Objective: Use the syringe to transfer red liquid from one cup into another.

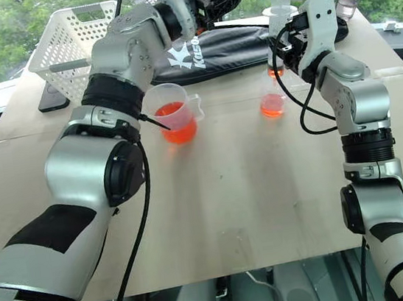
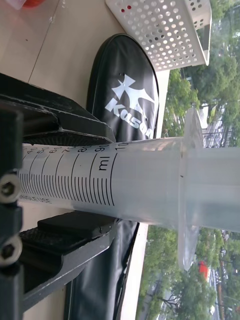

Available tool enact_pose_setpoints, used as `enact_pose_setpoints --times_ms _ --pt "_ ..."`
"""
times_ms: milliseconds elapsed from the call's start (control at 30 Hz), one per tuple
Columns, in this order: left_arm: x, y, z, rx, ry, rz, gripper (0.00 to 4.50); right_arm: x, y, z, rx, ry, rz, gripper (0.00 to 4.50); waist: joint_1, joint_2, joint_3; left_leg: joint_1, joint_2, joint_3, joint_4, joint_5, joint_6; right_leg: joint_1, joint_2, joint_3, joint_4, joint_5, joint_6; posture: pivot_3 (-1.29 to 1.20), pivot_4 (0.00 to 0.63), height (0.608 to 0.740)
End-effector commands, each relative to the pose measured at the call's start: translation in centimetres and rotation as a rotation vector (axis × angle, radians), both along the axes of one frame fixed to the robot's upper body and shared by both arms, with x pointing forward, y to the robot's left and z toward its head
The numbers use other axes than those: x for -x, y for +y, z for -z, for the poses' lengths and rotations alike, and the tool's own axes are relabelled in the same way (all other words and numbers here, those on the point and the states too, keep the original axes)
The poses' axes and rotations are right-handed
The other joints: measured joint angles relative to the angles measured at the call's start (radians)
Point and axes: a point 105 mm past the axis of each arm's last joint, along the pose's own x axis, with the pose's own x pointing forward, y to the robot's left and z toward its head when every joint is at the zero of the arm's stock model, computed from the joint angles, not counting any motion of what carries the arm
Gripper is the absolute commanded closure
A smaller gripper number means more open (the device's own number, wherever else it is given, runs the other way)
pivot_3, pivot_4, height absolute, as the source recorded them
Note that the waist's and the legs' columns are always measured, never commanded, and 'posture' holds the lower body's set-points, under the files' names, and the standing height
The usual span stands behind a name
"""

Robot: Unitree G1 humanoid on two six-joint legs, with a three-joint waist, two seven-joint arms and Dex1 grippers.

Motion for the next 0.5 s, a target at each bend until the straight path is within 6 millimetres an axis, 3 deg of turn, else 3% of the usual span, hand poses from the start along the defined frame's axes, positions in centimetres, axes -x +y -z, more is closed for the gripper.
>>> enact_pose_setpoints --times_ms 33,300,500 --pt "1.4 -2.0 -2.0 -0.027 -0.094 0.062 1.58 0.8 0.1 -1.5 -0.004 -0.066 -0.006 3.06 0.003 0.0 0.0 0.0 0.0 0.0 0.0 0.0 0.0 0.0 0.0 0.0 -0.001 0.0 0.0 0.0 0.15 0.724" --pt "1.9 -4.0 -1.4 -0.046 -0.088 0.106 1.58 0.8 0.0 -1.1 0.0 -0.067 0.014 3.06 0.011 0.0 0.0 0.0 0.0 0.0 0.0 0.0 0.0 0.0 0.0 0.0 0.0 0.0 0.0 0.0 0.15 0.724" --pt "2.5 -5.1 -1.0 0.018 0.028 0.182 1.58 0.9 0.0 -1.3 0.008 -0.08 0.018 3.06 0.013 0.0 0.0 0.0 0.0 0.0 0.0 0.0 0.0 0.0 0.001 0.0 0.0 0.0 0.0 0.0 0.15 0.724"
